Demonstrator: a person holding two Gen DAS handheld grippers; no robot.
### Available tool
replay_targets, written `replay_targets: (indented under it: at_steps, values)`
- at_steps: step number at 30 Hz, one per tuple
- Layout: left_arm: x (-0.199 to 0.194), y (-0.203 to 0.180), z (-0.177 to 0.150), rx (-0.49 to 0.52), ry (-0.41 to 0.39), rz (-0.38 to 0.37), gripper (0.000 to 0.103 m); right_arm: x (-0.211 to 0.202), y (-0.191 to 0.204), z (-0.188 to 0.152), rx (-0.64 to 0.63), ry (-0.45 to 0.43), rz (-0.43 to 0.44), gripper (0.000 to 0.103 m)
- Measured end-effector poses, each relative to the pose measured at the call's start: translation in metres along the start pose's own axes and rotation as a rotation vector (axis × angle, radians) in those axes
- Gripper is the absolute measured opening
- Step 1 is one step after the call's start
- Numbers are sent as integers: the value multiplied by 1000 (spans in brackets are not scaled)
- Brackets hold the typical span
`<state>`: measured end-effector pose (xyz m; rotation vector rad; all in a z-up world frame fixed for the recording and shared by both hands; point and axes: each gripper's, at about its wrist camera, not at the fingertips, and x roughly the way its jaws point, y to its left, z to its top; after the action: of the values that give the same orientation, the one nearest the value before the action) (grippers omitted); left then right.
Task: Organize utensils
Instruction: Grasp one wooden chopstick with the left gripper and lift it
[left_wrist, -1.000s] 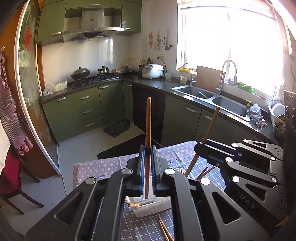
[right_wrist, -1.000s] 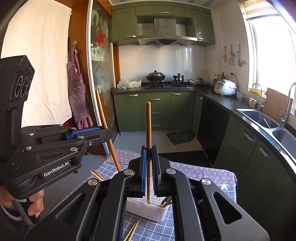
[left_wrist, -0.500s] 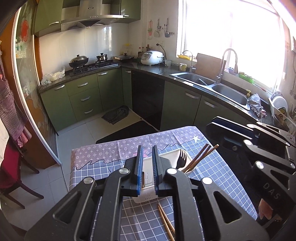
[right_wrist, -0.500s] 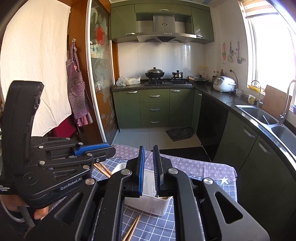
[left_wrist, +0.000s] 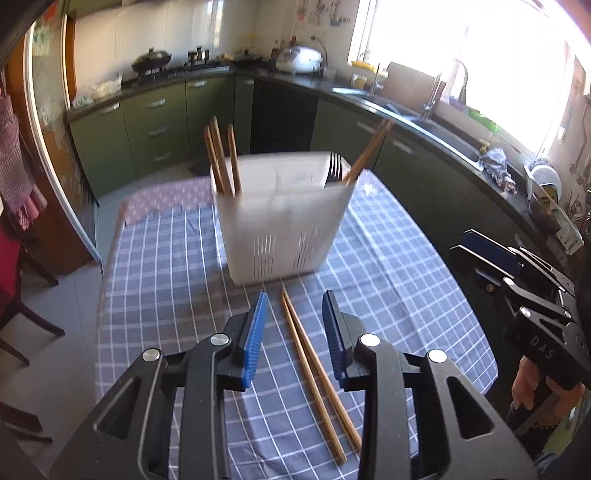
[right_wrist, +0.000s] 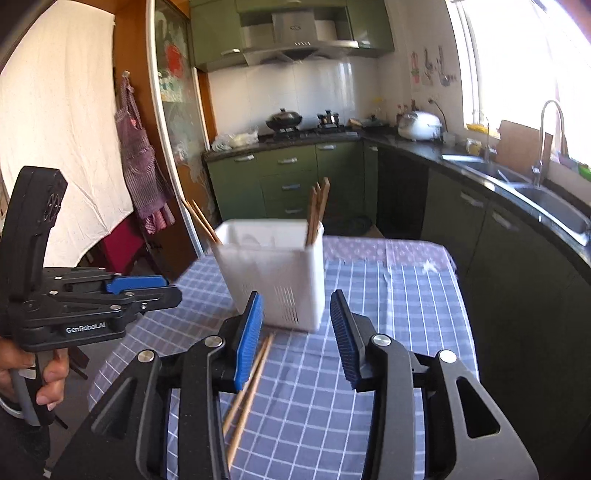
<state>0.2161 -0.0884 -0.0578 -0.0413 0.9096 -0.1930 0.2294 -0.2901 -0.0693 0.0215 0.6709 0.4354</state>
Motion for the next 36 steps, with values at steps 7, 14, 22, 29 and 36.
replay_targets:
  at_steps: [7,14,22,29,36]
  values:
    - [75,3,-31,-75,165,15,30,39,-31,-58,76,130,-38,39]
    - [106,-7,-34,-75,208,47,20,46,-45,-65,114,149,-20,39]
    - [123,-8,-35,-88,249,51,14,53,-52,-63,142,161,9,40]
    - [136,-9,-32,-102,283,48,14,53,-53,-64,154,161,21,41]
    - [145,-20,-28,-69,275,90,14,50,-58,-67,166,158,28,42]
